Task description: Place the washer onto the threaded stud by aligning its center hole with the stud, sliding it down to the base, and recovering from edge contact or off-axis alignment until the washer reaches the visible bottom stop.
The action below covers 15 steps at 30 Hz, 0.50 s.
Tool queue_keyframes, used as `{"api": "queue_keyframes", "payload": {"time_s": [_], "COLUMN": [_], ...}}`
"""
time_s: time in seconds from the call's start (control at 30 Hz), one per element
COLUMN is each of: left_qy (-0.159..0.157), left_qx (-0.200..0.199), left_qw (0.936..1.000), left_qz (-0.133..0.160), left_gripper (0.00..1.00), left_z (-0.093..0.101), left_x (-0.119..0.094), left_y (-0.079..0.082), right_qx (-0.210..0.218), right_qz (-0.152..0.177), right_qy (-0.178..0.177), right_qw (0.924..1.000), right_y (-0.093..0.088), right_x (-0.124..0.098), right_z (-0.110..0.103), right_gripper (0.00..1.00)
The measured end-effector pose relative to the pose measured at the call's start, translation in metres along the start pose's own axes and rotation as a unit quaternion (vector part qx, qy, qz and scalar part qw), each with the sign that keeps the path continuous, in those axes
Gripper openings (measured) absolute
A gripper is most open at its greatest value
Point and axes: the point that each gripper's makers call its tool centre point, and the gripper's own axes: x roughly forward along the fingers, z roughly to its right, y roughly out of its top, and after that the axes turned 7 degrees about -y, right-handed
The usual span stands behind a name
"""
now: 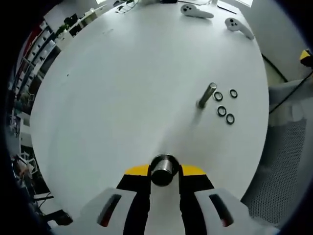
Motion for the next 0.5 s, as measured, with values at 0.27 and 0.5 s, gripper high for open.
{"api": "queue_keyframes", "payload": {"time_s": [0.27,0.5], "left_qy": [-0.002,-0.011], "left_qx": [-0.009,-0.046], "left_qw": [1.0,0.9989], "left_qz": [-0.003,0.004], "left_gripper": [0.2,0.21], "left_z": [0.0012,-0.0002], "left_x": [0.0015,0.0011], "left_y": [-0.0016,-0.0027], "right_qx": [0.0,0.002], "right_qz": [-0.001,-0.001], "right_qy": [-0.001,-0.002], "right_qw": [1.0,1.0], "right_y": [-0.0004,-0.0002], "right_x": [0.0001,-0.0004], "right_z": [0.0002,0.0008], "right_gripper": [0.28,0.28]}}
